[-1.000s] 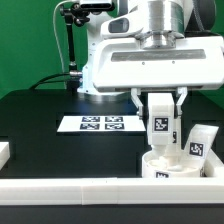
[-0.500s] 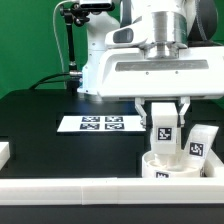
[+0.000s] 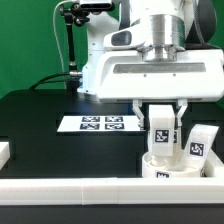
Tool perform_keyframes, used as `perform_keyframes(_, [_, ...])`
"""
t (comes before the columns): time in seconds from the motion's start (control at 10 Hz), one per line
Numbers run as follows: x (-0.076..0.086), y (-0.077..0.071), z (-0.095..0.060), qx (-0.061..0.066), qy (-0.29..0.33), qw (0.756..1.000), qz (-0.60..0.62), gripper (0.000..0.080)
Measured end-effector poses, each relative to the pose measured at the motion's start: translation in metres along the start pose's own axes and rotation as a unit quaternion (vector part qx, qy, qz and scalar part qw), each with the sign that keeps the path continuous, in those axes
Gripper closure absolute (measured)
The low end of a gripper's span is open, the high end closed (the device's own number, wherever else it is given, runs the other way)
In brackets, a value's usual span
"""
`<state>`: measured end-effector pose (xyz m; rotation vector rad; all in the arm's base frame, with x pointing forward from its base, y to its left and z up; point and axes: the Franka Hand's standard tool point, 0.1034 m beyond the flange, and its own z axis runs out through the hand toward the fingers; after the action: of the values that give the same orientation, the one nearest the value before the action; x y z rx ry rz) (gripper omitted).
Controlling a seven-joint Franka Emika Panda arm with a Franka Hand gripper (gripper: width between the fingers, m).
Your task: Assemble stool
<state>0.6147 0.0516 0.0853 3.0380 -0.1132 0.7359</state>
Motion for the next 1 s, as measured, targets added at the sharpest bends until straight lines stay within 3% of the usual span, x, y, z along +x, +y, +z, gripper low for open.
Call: perform_keyframes(1.0, [-0.0080, 0.0004, 0.0085, -0.003, 0.006, 1.000, -0.007, 0.0462])
